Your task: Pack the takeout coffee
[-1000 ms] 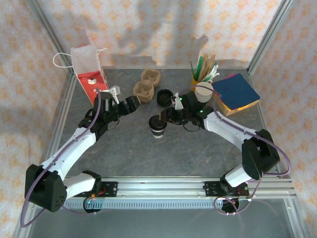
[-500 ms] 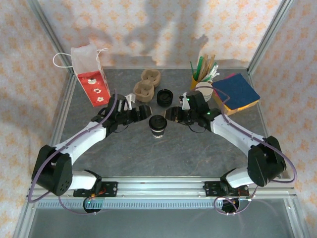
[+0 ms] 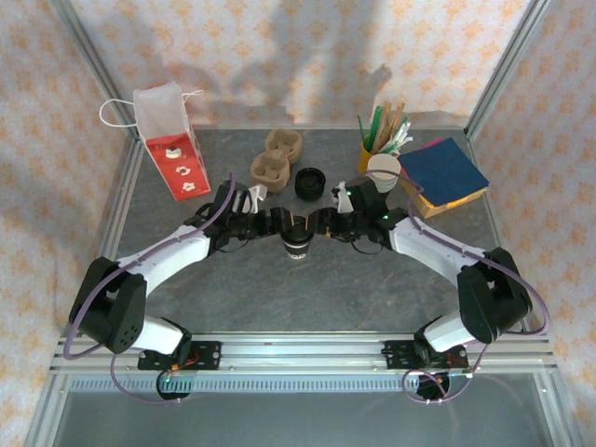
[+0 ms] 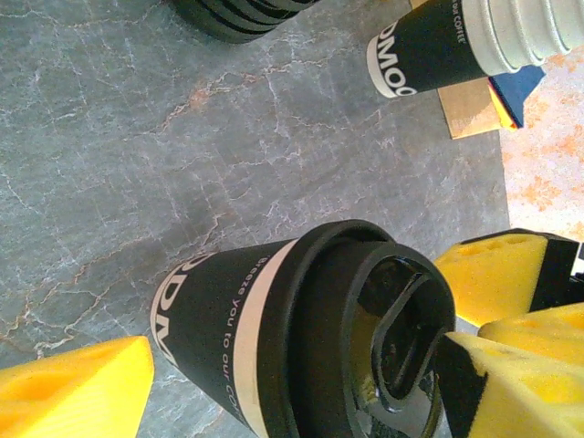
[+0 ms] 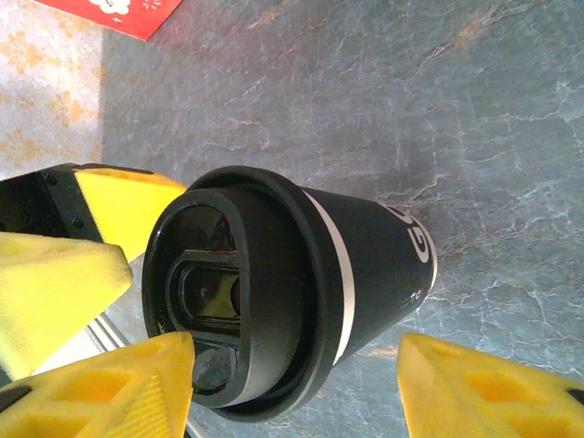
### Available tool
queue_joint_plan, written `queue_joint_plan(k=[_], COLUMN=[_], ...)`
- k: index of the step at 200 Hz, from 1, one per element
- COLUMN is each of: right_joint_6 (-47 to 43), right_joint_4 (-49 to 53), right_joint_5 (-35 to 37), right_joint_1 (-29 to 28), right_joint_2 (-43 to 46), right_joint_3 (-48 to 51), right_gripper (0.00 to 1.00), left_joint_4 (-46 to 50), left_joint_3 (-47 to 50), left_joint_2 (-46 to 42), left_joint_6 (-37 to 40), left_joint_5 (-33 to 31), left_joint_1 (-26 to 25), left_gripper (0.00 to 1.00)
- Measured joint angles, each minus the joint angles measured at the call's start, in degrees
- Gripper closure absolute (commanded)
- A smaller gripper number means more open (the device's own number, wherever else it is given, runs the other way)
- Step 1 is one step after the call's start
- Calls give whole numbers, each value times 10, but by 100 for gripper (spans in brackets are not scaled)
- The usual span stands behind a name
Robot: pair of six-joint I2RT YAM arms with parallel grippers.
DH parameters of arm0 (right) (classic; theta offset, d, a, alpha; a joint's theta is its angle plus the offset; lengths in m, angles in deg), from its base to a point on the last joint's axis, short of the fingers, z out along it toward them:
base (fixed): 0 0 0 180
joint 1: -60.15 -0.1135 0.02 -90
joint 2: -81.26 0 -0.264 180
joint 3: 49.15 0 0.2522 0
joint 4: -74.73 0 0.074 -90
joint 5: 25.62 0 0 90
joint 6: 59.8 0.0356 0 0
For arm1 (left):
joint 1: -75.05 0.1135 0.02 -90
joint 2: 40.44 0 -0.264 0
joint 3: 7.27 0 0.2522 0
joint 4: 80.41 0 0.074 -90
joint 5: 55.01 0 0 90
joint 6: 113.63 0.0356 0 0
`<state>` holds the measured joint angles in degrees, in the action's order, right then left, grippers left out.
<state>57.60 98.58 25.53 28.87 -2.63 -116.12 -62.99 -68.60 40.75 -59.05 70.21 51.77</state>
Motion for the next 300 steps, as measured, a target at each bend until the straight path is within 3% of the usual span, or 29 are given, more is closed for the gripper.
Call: queue_joint_plan(k=[98,212,254,300], right_joint_6=[0,-11,-10,-11], right_joint_4=[-7,-34,-80,-63], right_joint_5=[-1,4,-7,1], right_joint_1=[-5,-5,-4,-4], right_joint_2=[-16,-25,-25,-23], right_joint_3=[0,20,43,32], right_gripper=[42,44,45,44], left_joint_4=[15,21,18,19], left_joint_3=[-1,0,1,-1], left_joint_2=[12,16,16,13], left_joint_6=[26,41,47,47], left_joint_5=[-1,-7,-18,-23], left_joint_1=[0,-1,-7,-10], left_gripper=[35,41,41,39])
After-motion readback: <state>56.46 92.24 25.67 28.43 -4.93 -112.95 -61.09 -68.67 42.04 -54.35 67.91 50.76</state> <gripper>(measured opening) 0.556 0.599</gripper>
